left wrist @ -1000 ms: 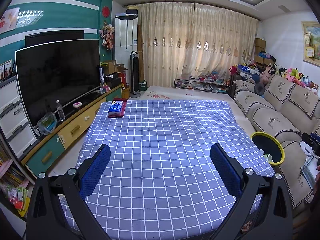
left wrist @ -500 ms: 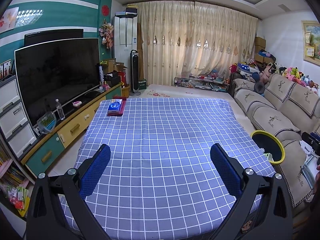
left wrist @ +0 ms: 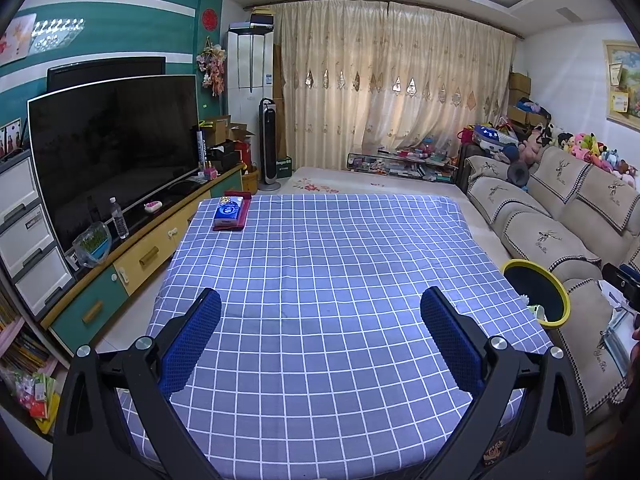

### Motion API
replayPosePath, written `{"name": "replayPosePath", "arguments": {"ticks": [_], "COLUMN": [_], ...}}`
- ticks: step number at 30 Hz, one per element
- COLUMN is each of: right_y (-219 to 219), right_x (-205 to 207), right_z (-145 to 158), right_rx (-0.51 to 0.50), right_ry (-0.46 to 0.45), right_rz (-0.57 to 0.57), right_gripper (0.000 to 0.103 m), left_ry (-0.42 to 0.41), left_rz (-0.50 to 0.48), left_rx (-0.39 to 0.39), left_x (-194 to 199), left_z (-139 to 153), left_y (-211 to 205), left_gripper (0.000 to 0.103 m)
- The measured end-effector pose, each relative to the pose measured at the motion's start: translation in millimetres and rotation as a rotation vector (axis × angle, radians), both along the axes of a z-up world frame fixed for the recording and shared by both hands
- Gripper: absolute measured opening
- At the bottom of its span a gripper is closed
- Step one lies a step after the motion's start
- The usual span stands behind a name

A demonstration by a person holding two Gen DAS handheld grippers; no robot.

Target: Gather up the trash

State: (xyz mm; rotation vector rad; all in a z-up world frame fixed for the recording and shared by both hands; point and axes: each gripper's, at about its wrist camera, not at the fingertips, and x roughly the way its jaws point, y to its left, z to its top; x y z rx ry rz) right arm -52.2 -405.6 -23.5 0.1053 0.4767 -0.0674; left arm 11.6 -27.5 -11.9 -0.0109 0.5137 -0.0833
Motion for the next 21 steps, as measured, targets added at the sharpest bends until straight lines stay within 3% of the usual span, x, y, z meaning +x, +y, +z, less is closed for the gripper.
{"name": "replayPosePath", "arguments": {"ticks": [21], "right_y": [2.8], "right_x": [5.9], "right_z": [-8.0], "right_rx": [0.003], "right_ry": [0.015], "right_rz": [0.011], "right_gripper": [0.096], "left_ry": [0.019], "left_rz": [-0.051], "left_rx": [-0.026], "left_x": [10.3], "left_z": [-5.9], "left_y": [-5.0], "left_gripper": [0.098]}}
